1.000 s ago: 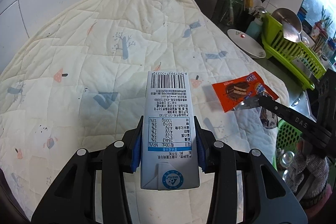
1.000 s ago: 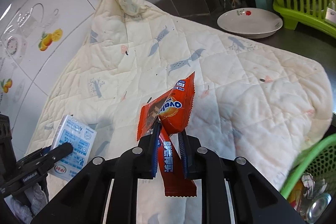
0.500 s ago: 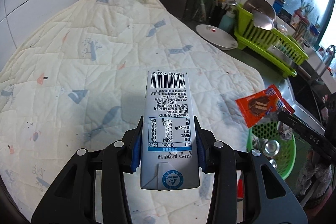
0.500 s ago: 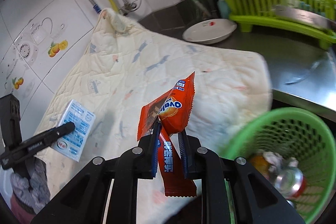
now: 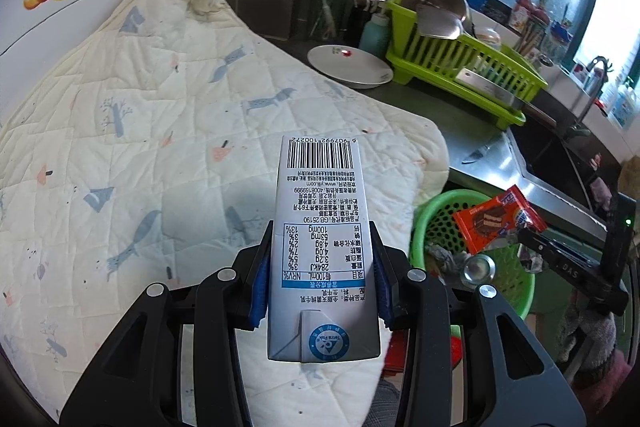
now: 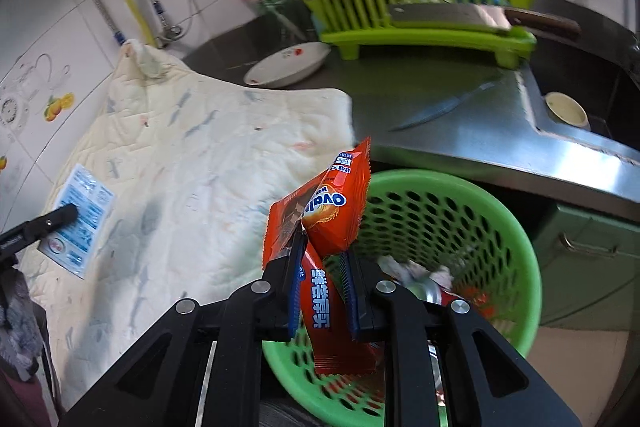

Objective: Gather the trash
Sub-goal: 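Carry the snack bag into the basket and open right while left carries the carton over, then lower the white milk carton into the basket and open the left gripper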

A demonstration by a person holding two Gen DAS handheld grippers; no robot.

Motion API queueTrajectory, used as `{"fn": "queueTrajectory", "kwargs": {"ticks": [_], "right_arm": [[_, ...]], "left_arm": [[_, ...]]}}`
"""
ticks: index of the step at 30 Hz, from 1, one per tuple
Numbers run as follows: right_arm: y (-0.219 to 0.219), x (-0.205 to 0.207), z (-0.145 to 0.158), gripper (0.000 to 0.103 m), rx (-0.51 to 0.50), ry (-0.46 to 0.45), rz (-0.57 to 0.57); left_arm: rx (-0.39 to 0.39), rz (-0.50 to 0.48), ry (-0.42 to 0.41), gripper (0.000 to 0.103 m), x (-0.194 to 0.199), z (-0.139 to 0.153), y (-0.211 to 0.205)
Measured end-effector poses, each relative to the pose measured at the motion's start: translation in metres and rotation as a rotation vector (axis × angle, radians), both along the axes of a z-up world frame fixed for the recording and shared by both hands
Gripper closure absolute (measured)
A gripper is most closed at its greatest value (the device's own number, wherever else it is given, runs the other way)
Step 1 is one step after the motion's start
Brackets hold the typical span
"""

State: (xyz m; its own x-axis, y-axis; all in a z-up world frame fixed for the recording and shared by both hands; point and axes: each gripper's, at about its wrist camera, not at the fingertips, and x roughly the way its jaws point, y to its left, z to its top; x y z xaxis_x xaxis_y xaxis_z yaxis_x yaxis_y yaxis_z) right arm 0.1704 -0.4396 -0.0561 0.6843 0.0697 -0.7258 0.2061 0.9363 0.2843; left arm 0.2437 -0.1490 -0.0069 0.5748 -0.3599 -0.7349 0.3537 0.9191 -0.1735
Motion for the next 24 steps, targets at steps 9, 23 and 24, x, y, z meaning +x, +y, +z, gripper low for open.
{"fn": "queueTrajectory", "kwargs": {"ticks": [9,23,24], "right_arm": [[-0.023,-0.006,-0.014,0.080,0.014,0.019,-0.049],[-0.039,-0.016,-0.025,0.053,0.050,0.017,-0.067],[-0.040,-0.019,-0.023,0.051,0.049,0.012,-0.066]], "left_arm": [[0.000,-0.059,0.005,0.062,-0.008,0.000,-0.035],[0.013,-0.168,0.045,0.062,-0.019,-0.017,-0.094],[0.015,-0.177,0.046,0.062,-0.020,-0.019,-0.099]]}}
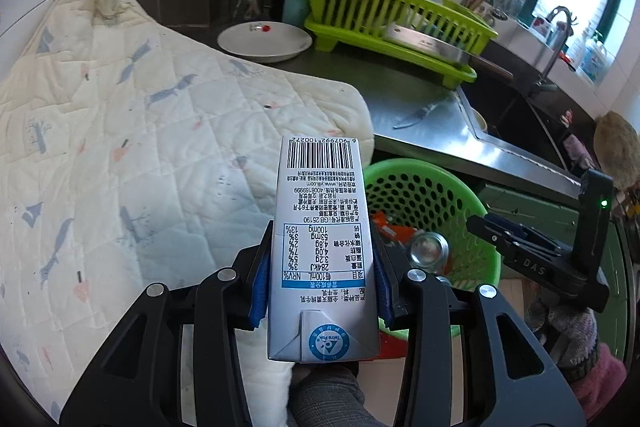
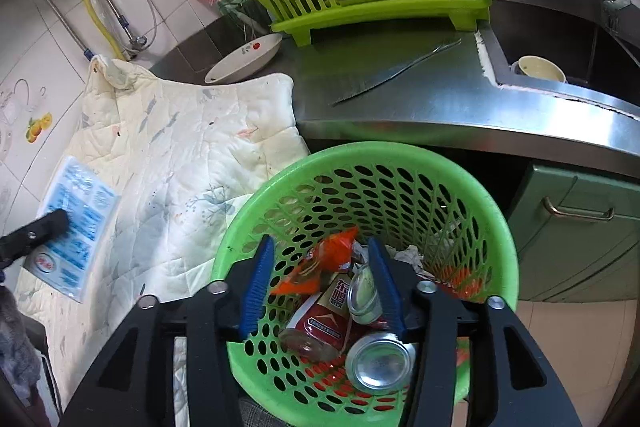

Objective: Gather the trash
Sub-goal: 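Lower the white milk carton into the basket and open the left gripper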

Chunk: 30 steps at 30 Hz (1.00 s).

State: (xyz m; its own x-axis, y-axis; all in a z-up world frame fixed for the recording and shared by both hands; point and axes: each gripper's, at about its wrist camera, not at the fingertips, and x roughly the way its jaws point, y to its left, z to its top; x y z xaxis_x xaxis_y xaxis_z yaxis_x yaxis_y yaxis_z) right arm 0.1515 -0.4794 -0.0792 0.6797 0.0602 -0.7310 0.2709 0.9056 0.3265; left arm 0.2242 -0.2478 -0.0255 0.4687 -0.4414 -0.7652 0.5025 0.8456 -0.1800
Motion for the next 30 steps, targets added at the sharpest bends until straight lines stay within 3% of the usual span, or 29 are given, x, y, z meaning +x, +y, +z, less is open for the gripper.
{"fn": "queueTrajectory", "kwargs": {"ticks": [9,19,27,30], "right_arm": [[-0.010,-0.028,0.015,0.042,-0.029,-0.030,-0.001],[-0.038,-0.055,0.012,0.040,0.002,-0.040,-0.047],[-0.049,-0.058,-0.002,0.040,0.018,-0.018,-0.065],[-0.044,-0.057,-0.003,0.040,-0.008,-0.012,-0.059]], "left_arm": [[0.055,-0.168,-0.005,0.062,-0.010,-0.021,-0.067],[0.211,-0.344,-0.039,0.061,-0.005,-0.061,-0.134],[0.255,-0.376,-0.022,0.060,0.014,-0.089,-0.151],[0.237,-0.363,-0.009,0.052,0.021,-0.095,-0.150]]}}
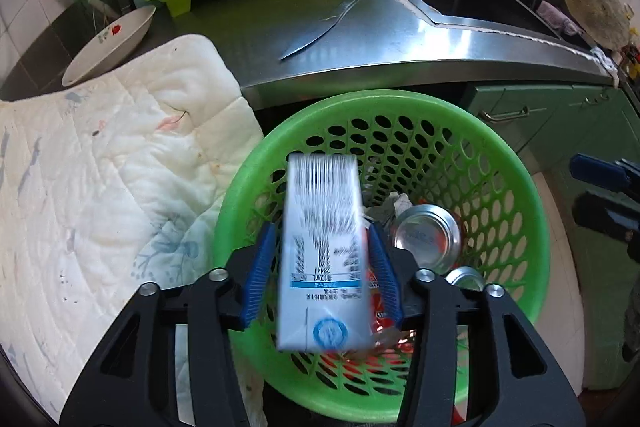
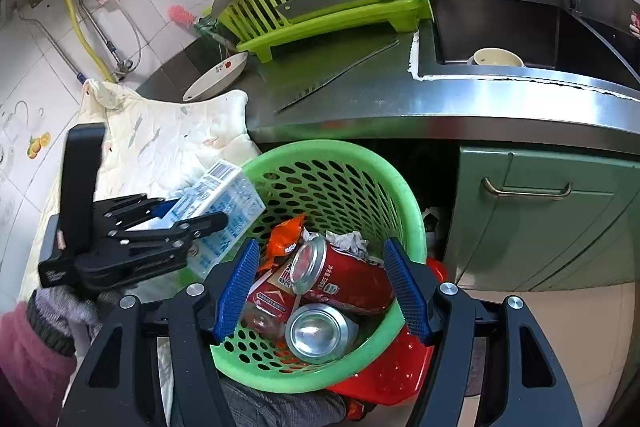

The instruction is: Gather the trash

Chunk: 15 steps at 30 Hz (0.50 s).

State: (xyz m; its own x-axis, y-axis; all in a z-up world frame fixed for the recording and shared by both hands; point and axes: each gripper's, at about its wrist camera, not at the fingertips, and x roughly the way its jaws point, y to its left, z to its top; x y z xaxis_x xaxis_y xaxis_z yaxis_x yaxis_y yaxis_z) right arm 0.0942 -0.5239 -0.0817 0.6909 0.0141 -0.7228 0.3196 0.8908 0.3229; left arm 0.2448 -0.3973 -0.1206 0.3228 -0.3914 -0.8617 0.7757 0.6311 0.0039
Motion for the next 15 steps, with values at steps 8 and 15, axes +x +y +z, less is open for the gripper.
{"fn": "queueTrajectory", "kwargs": {"ticks": [8,15], "right_arm": [[0.026,-0.001,0.005,0.037,-0.087,-0.010,0.034],[0.057,-0.005,0.015,0.030,-0.164,-0.020,0.063]], "left_arm": [[-0.086,0.067,0.007,0.041,-0.001,0.013,0.020],[-0.133,0.152,-0.015,0.037,-0.015,0.039,0.059]]}}
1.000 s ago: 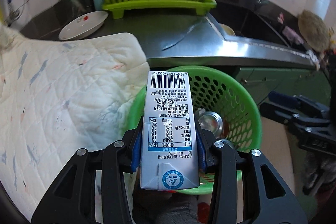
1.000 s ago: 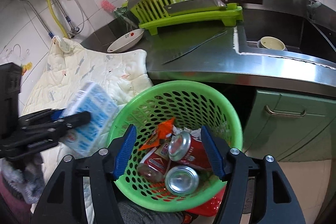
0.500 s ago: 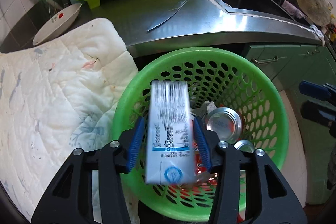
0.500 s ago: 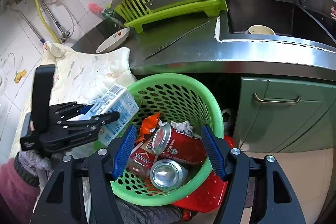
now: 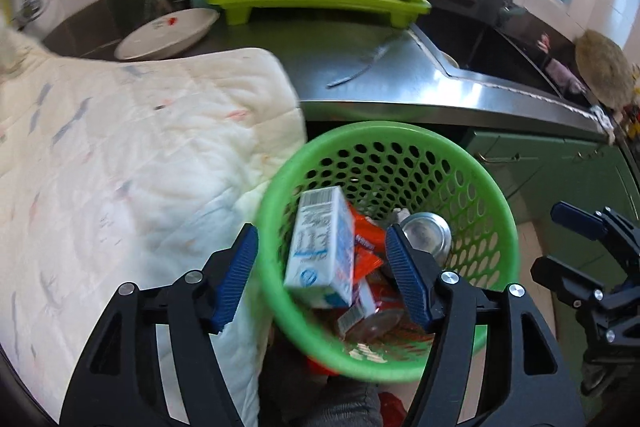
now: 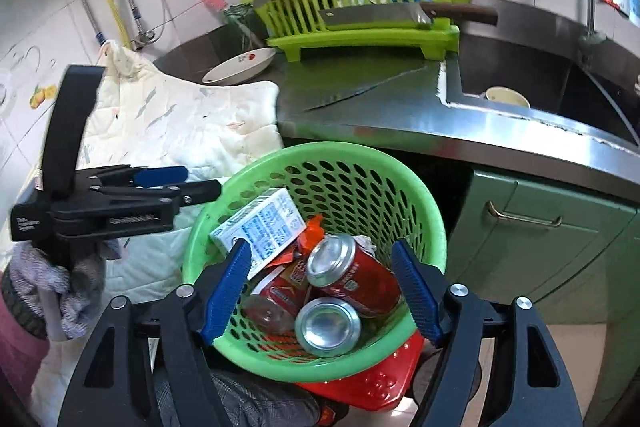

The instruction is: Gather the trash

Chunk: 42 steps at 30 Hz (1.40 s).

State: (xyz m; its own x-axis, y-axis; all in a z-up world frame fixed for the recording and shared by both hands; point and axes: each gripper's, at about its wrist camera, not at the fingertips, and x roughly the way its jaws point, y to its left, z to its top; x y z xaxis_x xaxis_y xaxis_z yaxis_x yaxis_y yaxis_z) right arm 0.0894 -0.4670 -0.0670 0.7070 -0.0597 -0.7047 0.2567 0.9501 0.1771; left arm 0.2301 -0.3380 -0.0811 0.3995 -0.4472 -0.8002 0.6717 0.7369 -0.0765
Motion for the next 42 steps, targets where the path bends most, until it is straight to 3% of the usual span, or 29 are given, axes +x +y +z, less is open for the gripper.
{"fn": "queueTrajectory", "kwargs": {"ticks": [5,8,23,36,42], "right_arm": [[0.022,-0.006,0.010,0.024,-0.040,-0.018,0.020],[0.033,-0.008,0.015,0.020,-0.050,-0.025,0.034],[0.092,-0.019,0.043,0.011,-0.091,-0.068,0.057],[0.139,-0.032,0.058,0.010,-0.133,-0.085,0.073],[0.155,-0.035,0.059,0.009,-0.106,-0.092,0.091]], "left_arm": [[-0.007,0.077,-0.021,0.035,-0.013,0.014,0.037],[-0.030,0.136,-0.026,0.023,-0.021,0.024,0.065],[-0.064,0.366,-0.161,0.007,-0.072,0.070,0.177],[-0.067,0.536,-0.233,0.005,-0.113,0.076,0.257],[-0.075,0.599,-0.241,0.005,-0.127,0.071,0.285]]}}
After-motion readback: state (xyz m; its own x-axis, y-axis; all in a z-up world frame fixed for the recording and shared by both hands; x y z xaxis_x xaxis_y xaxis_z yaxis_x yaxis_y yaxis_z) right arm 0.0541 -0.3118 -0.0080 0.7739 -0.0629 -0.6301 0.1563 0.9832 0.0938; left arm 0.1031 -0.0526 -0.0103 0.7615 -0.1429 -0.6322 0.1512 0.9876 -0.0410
